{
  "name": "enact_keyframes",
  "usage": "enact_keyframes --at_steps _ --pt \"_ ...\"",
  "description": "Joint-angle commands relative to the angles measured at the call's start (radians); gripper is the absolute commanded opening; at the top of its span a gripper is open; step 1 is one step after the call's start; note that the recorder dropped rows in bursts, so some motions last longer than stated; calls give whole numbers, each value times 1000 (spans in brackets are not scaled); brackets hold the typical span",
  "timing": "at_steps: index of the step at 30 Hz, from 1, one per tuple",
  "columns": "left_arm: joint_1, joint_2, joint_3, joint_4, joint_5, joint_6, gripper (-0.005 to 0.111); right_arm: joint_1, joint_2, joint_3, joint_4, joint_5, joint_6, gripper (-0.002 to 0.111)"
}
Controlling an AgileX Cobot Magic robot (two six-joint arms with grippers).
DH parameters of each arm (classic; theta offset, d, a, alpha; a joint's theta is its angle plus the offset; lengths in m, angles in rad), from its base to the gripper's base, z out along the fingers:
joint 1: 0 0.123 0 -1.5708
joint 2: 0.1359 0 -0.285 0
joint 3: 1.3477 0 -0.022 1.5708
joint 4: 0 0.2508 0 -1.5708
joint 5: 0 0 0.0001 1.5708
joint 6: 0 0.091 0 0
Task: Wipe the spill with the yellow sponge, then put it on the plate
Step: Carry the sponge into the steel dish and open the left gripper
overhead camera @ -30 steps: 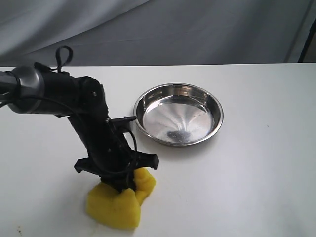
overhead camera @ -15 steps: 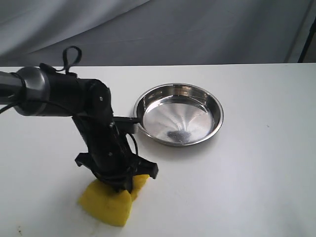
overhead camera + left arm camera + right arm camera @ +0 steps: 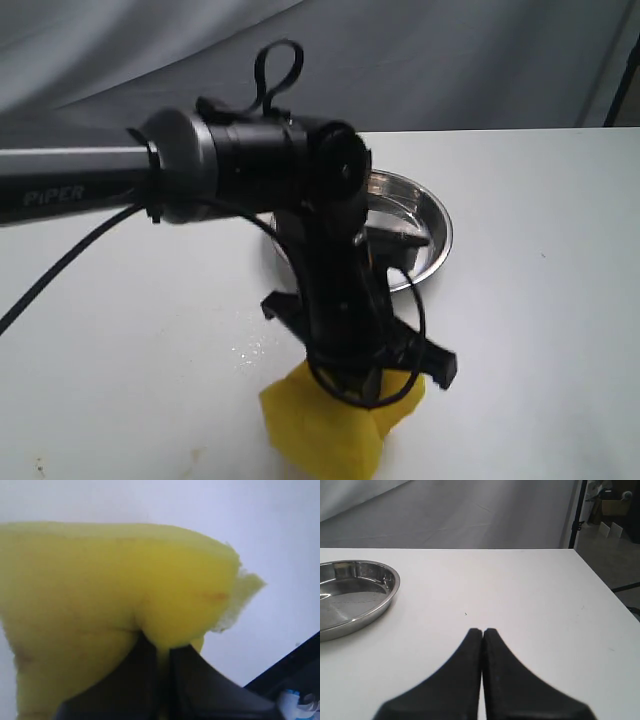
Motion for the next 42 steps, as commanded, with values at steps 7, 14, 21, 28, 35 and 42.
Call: enact_keyframes --at_steps 7,14,21,28,35,42 --pt "48 4 -381 170 79 -131 0 -6 -6 3 -12 -12 -4 0" --pt "151 90 -535 180 79 -144 0 -6 -6 3 -12 -12 -4 0" --pt "218 245 -686 194 79 -147 0 -6 -6 3 -12 -13 -4 0" --pt "222 387 -792 198 31 -120 0 -6 -6 3 -12 -15 -4 0" --pt "231 463 -816 196 -36 -91 0 -6 -6 3 -12 -15 -4 0" --pt "233 491 -816 196 -37 -40 4 -6 -6 3 -12 -19 -4 0"
